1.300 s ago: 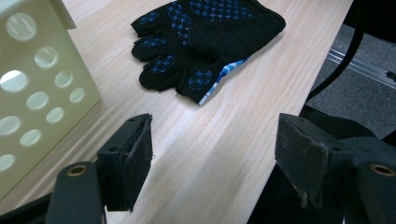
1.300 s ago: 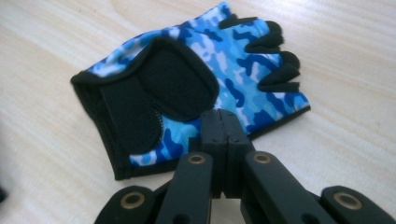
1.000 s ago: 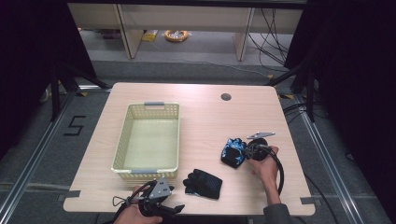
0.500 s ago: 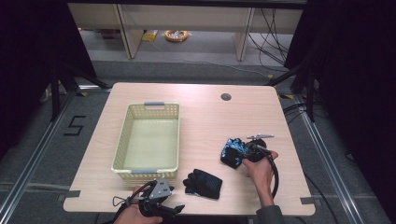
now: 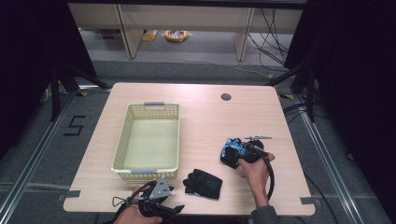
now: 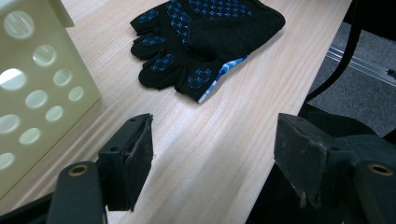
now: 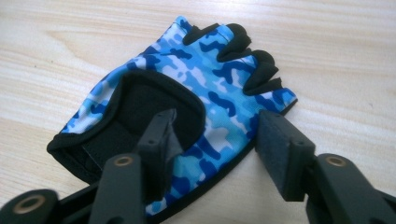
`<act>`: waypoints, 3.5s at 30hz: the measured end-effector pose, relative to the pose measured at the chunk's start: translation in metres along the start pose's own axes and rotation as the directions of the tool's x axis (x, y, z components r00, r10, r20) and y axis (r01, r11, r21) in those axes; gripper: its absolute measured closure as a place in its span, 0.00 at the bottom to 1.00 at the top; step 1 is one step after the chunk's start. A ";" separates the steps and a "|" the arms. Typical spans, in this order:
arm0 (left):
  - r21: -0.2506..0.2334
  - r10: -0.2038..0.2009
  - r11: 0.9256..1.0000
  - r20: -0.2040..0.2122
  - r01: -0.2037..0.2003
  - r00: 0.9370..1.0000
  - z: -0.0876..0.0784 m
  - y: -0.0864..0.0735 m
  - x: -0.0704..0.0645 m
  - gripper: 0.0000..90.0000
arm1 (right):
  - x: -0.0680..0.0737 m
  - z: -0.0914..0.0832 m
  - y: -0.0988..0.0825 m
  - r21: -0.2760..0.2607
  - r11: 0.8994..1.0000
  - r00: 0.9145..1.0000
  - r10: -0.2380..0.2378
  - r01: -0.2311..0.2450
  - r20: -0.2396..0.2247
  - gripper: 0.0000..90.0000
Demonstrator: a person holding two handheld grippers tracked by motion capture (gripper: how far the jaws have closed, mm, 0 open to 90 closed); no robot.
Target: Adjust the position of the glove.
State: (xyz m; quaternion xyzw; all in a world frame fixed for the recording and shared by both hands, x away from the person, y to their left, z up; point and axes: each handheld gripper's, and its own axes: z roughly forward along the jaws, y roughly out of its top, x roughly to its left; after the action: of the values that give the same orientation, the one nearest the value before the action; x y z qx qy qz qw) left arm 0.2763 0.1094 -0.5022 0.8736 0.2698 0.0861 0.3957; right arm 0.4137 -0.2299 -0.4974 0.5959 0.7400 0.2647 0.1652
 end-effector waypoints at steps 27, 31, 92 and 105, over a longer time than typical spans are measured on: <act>-0.005 -0.020 1.000 0.003 0.020 1.000 -0.002 0.001 0.001 0.32 | -0.005 -0.033 0.014 -0.233 0.948 0.955 -0.254 0.215 -0.152 0.98; -0.006 -0.016 1.000 0.003 0.016 1.000 -0.003 0.001 0.002 0.32 | -0.002 -0.043 0.014 -0.255 0.941 0.942 -0.274 0.221 -0.193 0.98; -0.088 0.139 0.987 0.086 -0.132 0.987 0.012 0.032 0.003 0.86 | 0.066 -0.045 -0.021 -0.410 0.760 0.456 -0.638 0.504 -0.621 0.98; -0.052 0.108 0.993 0.053 -0.105 0.993 0.024 0.034 0.008 0.96 | 0.070 -0.020 -0.006 -0.375 0.761 0.418 -0.619 0.530 -0.664 0.98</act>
State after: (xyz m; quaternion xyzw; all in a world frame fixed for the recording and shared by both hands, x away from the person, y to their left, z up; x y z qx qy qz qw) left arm 0.3056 0.0801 -0.4939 0.8788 0.2097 0.0895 0.4193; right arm 0.3813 -0.1668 -0.4798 0.1287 0.8804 0.4541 -0.0474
